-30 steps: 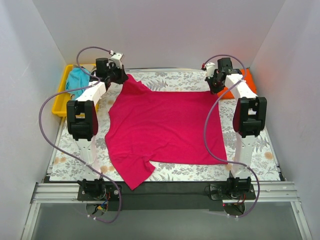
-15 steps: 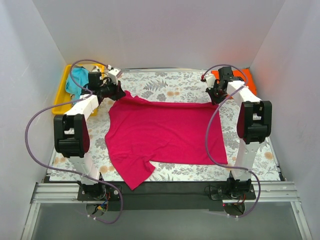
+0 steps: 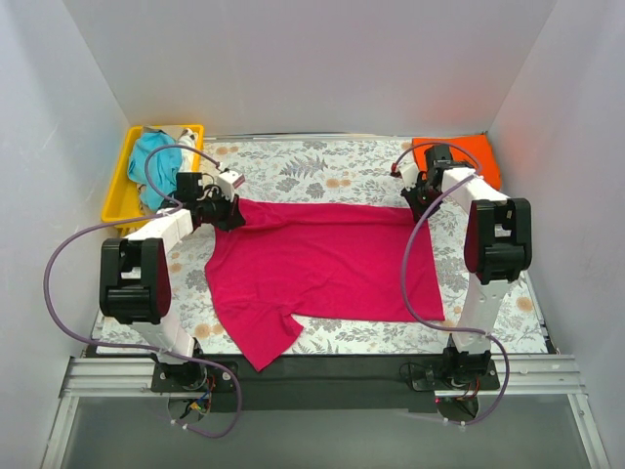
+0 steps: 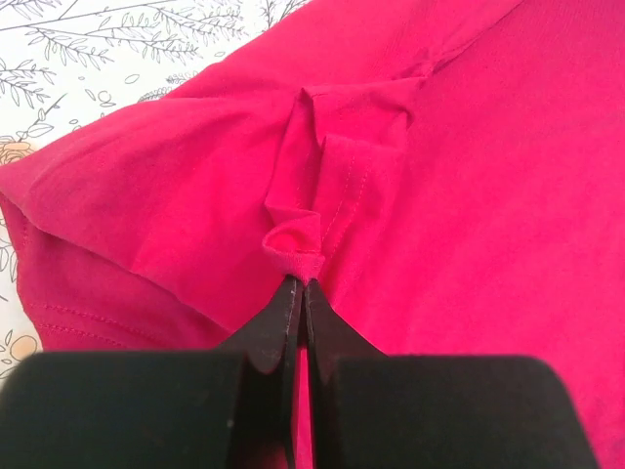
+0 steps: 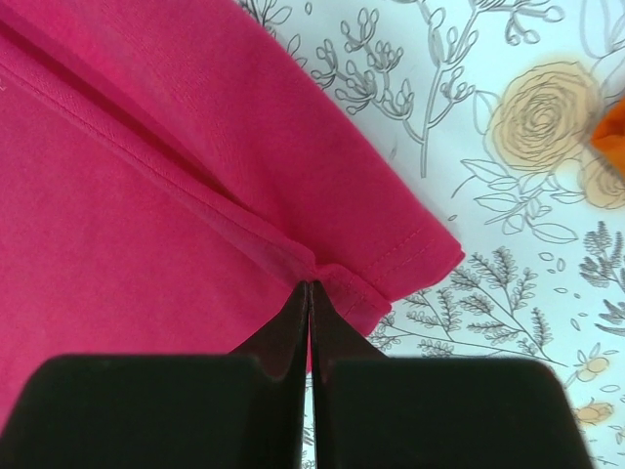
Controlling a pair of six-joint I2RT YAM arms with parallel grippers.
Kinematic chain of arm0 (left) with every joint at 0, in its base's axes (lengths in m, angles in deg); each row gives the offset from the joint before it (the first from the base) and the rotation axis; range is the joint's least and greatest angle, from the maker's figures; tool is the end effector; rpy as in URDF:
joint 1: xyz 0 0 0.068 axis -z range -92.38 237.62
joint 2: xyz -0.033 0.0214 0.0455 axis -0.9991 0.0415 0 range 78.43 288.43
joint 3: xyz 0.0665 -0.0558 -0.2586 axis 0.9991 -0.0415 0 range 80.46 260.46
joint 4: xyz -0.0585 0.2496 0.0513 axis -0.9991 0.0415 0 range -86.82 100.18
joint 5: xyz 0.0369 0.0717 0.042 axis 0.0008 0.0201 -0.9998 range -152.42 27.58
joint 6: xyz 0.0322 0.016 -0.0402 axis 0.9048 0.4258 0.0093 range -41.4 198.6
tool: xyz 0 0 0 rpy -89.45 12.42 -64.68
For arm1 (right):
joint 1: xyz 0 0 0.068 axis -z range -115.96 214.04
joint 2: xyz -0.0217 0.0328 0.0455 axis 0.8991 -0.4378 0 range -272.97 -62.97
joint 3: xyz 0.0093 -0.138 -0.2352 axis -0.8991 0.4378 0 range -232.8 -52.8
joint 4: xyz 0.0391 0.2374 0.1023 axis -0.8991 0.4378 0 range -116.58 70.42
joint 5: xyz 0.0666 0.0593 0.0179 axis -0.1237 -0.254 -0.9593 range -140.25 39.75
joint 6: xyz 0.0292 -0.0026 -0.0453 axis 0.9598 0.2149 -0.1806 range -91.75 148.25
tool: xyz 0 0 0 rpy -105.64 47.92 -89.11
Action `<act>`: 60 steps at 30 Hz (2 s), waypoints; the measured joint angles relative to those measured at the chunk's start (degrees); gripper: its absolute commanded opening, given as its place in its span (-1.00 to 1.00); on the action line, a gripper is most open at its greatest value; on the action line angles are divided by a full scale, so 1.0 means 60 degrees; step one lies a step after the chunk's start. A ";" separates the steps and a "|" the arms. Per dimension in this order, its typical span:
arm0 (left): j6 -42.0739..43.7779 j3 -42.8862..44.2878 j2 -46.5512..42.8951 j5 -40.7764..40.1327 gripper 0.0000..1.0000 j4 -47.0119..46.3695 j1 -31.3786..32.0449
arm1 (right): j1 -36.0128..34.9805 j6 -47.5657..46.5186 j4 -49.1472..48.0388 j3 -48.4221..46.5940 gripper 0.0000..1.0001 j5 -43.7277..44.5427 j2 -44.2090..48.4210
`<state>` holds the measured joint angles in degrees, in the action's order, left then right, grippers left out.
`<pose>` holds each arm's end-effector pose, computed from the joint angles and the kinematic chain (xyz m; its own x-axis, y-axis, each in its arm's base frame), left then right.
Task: Fold and stack the t-shirts
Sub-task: Fold the tshirt
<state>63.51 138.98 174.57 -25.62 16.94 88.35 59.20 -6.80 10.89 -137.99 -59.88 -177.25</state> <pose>0.3426 -0.0256 0.1938 -0.8542 -0.1976 -0.4808 0.1674 0.7711 -0.6144 0.4133 0.0409 0.1873 -0.6626 -0.6243 -0.4139 -0.6474 0.7552 -0.1027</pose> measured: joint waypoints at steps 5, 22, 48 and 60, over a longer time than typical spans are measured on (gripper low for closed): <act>0.0080 -0.0011 0.0055 -0.0120 -1.00 -0.0004 0.0000 | 0.0000 -0.0022 0.0018 0.0113 -0.97 -0.0040 -0.0055; 0.0758 0.0047 -0.0397 -0.0055 -1.00 0.0703 0.0000 | 0.0000 -0.0346 0.0044 0.0346 -0.97 0.0036 0.0033; 0.0769 0.2277 0.1490 0.0495 -0.14 0.2149 0.0918 | 0.0004 0.0087 0.1020 -0.0845 -0.52 -0.0849 0.0342; 0.0040 0.2575 0.2765 -0.0528 -0.06 0.1515 0.2073 | 0.0047 0.0357 0.1246 -0.0980 -0.50 -0.0776 -0.0328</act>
<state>63.75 154.43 191.16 -28.79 26.03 100.79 59.48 -4.65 18.37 -143.87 -64.53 -179.22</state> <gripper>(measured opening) 0.472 0.250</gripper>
